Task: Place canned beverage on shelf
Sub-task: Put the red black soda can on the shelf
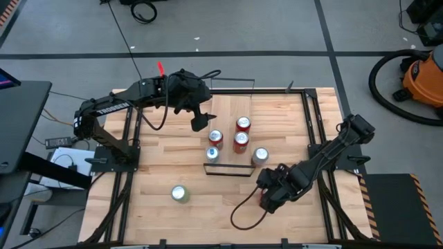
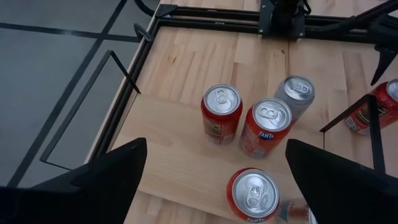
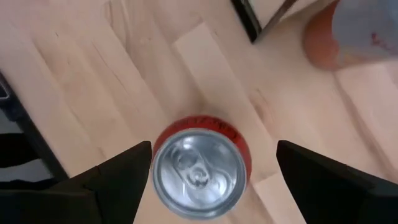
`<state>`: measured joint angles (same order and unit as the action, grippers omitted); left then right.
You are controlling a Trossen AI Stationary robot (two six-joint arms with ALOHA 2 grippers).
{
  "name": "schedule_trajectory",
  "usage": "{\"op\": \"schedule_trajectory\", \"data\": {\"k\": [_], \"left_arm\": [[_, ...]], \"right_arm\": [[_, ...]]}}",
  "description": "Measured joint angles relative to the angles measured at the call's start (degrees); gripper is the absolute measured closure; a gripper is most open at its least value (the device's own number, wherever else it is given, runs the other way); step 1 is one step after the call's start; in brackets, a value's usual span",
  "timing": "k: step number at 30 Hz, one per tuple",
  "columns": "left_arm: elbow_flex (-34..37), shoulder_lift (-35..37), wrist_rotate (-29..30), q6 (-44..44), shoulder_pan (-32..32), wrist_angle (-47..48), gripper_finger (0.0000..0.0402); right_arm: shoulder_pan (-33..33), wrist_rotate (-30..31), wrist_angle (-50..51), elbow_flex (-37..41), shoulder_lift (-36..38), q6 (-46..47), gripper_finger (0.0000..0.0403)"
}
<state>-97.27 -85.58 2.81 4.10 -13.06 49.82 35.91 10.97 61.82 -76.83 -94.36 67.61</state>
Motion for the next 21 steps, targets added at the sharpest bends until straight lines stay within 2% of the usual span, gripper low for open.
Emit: {"op": "schedule_trajectory", "data": {"k": [13, 18, 21], "left_arm": [[-0.02, 0.01, -0.08, -0.05, 0.00, 1.85, 0.0006], [-0.02, 0.01, -0.28, -0.06, 0.00, 2.29, 0.0006], [-0.02, 0.00, -2.65, -0.09, 0.00, 2.27, 0.0006]], "right_arm": [[1.56, -0.32, -0.85, -0.73, -2.90, 0.12, 0.0046], [2.02, -0.51, -2.79, 1.64, -4.07, -1.65, 0.0046], [1.79, -1.00, -5.06, 4.24, -3.81, -1.51, 0.0047]]}}
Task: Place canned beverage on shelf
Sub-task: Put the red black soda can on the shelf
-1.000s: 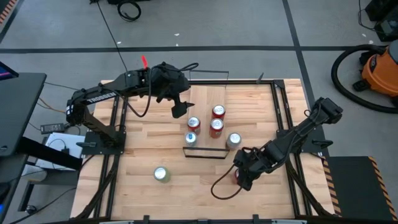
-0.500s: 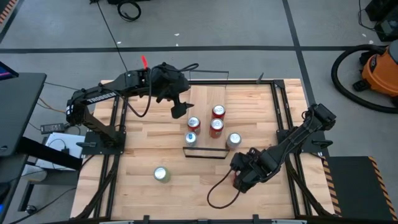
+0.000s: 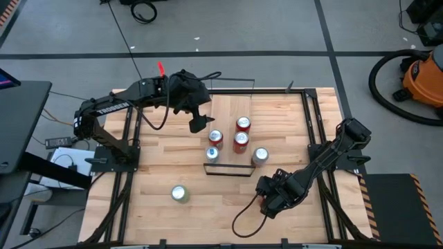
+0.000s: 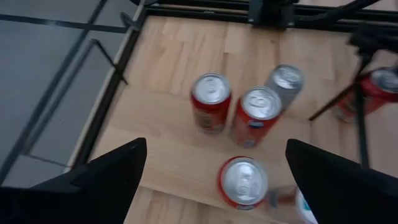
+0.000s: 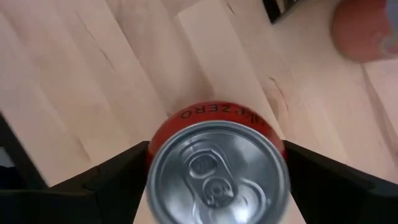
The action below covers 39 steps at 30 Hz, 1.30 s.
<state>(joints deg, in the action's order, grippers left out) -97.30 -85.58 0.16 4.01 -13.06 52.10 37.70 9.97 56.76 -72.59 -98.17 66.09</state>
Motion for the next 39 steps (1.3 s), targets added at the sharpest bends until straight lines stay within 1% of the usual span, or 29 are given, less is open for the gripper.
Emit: {"op": "schedule_trajectory", "data": {"k": [3, 8, 17, 21, 25, 31, 34, 39], "left_arm": [[0.00, 0.02, -1.39, 0.00, 0.00, -0.02, 0.0006], [0.00, 0.02, -1.53, 0.00, 0.00, -0.11, 0.0006], [0.00, 0.02, -1.53, -0.14, 0.00, -0.05, 0.0006], [0.00, 0.02, -1.53, -0.48, 0.00, -0.02, 0.0006], [0.00, 0.02, -1.55, -1.51, 0.00, 0.00, 0.0006], [0.00, 0.02, -1.55, -2.35, 0.11, 0.02, 0.0006], [0.00, 0.02, -1.57, -3.26, 0.15, 0.02, 0.0006], [0.00, 0.02, -1.57, -4.67, 0.15, 0.04, 0.0006]], "right_arm": [[-0.66, -1.71, -2.54, 2.23, 0.02, -1.48, 0.0048], [-1.70, -3.18, -7.54, 4.99, 0.03, -3.93, 0.0050], [-4.11, -5.94, -7.89, 5.29, 0.16, -10.13, 0.0081], [-4.93, -8.00, -7.33, 5.30, 0.63, -15.23, 0.0083], [-5.80, -9.59, -2.47, 5.41, 3.23, -20.58, 0.0082], [-6.92, -8.38, 5.63, 5.40, 9.69, -30.33, 0.0082], [-9.31, -9.64, 9.64, 5.40, 13.70, -32.19, 0.0082], [-14.74, -9.61, 15.25, 5.37, 20.32, -33.70, 0.0082]]}}
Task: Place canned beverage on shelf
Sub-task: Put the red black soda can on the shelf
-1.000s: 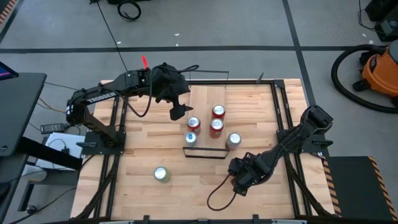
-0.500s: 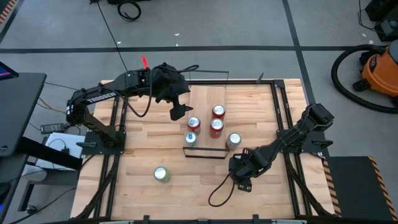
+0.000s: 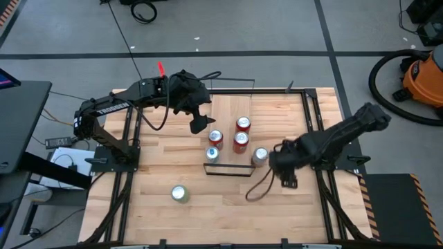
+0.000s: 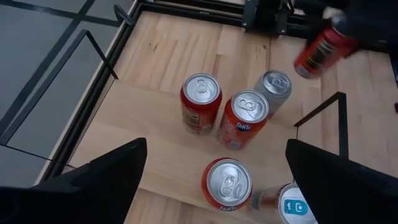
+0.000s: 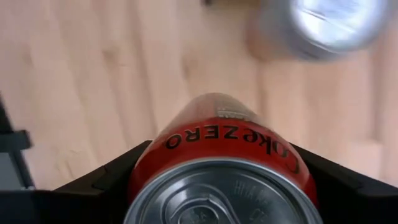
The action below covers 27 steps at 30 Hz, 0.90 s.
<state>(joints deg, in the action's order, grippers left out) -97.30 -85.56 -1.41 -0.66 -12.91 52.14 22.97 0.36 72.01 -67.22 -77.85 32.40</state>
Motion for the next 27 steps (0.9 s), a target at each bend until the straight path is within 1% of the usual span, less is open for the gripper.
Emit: {"op": "schedule_trajectory", "data": {"k": [3, 6, 9, 14, 16, 20, 27], "left_arm": [[0.00, 0.00, 0.02, -0.23, 0.00, -0.02, 0.0006], [0.00, 0.00, 0.01, -0.91, 0.00, -0.02, 0.0006], [0.00, 0.00, 0.02, -2.74, 0.00, -0.04, 0.0006], [0.00, 0.00, 0.00, -4.32, 0.00, -0.04, 0.0006], [0.03, 0.00, 0.00, -4.48, 0.00, -0.15, 0.0006], [1.94, 0.02, -1.09, -5.67, 0.00, -1.83, 0.0006], [3.15, 0.00, -1.50, -9.53, 0.02, -2.40, 0.0006]], "right_arm": [[-4.21, 0.64, 4.76, 0.00, 2.32, -2.41, 0.0082], [-8.35, 3.42, 8.17, 0.00, 2.95, -6.73, 0.0082], [-12.84, 6.70, 8.72, 0.00, 2.96, -11.52, 0.0082], [-21.74, 14.37, 7.32, 0.00, 2.83, -17.81, 0.0082], [-25.66, 15.83, 5.70, 0.00, 2.83, -20.24, 0.0082], [-32.12, 16.04, 0.92, 0.00, 2.85, -26.91, 0.0082], [-40.49, 14.80, -5.77, -1.55, 2.08, -37.13, 0.0082]]}}
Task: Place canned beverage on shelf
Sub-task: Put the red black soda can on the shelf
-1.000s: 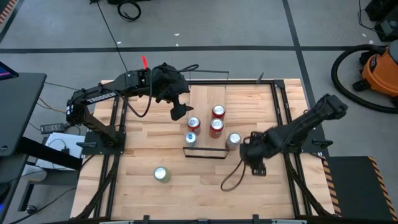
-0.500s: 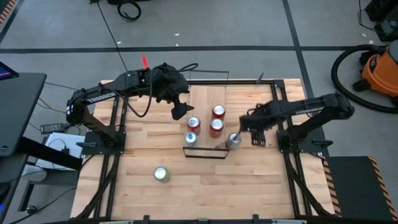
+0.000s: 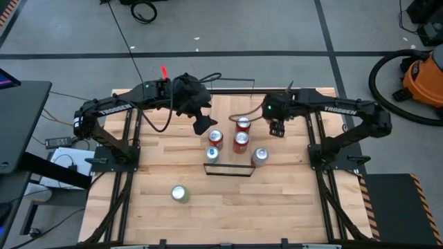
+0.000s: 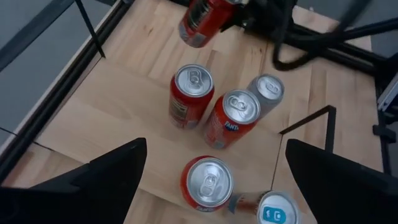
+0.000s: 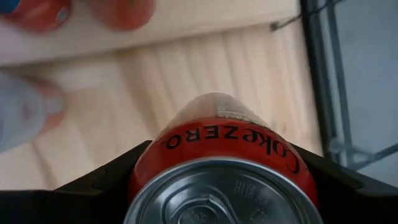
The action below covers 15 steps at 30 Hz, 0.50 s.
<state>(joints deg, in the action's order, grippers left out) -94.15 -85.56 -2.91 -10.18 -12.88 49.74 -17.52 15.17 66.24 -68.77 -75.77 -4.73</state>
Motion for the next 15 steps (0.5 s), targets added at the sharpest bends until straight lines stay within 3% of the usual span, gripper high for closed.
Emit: {"op": "schedule_trajectory", "data": {"k": [15], "left_arm": [[0.00, 0.00, 0.01, -2.77, 0.00, -0.10, 0.0006]], "right_arm": [[-9.48, -7.77, -7.28, -12.26, -12.93, -13.36, 0.0082]]}}
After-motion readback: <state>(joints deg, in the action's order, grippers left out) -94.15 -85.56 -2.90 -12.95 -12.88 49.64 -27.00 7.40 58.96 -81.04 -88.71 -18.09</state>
